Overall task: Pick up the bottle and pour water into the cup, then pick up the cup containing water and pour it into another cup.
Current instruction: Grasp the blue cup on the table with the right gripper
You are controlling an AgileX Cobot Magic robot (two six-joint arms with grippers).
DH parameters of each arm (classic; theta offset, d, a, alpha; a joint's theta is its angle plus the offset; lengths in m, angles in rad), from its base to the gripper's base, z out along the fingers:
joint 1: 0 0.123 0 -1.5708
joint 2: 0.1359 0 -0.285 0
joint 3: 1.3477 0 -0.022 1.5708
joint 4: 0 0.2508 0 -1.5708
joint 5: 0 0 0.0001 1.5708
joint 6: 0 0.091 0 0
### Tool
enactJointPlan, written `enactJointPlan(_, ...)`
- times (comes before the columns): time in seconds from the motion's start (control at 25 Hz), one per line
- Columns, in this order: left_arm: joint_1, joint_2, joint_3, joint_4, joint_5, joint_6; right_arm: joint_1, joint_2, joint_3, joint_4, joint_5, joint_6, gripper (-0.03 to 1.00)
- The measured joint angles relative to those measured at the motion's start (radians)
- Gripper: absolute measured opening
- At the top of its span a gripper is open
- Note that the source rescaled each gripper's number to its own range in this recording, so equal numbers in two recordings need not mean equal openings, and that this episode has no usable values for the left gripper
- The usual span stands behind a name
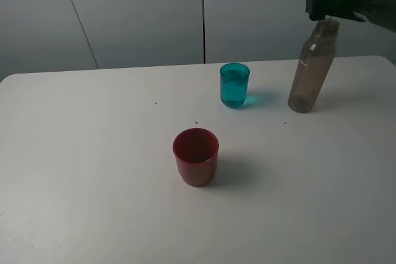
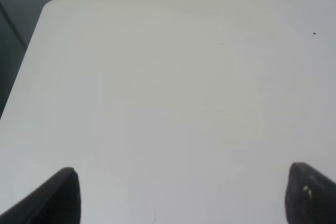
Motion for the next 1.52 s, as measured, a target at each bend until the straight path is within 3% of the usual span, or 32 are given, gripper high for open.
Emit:
enactJointPlan(0.2, 0.000, 0.000, 0.000, 0.000, 0.000, 0.000, 0.043, -0.129, 0.000, -0.173, 0.247, 0.095, 0.99)
enactJointPlan(0.36, 0.000, 0.000, 0.000, 0.000, 0.000, 0.000, 0.149, -0.156, 0.019, -0.199, 0.277, 0.114, 0.99)
enactJointPlan(0.56, 0.000, 0.000, 0.000, 0.000, 0.000, 0.000, 0.259, -0.110, 0.136, -0.210, 0.066, 0.127, 0.99)
enactJointPlan(0.76, 0.000, 0.000, 0.000, 0.000, 0.000, 0.000, 0.268, 0.033, 0.205, -0.240, -0.212, 0.243, 0.99)
enactJointPlan(1.04, 0.000, 0.000, 0.000, 0.000, 0.000, 0.000, 0.262, 0.254, 0.207, -0.398, -0.348, 0.348, 0.99)
enactJointPlan(1.52, 0.000, 0.000, 0.000, 0.000, 0.000, 0.000, 0.185, 0.527, 0.198, -0.604, -0.681, 0.309, 0.99)
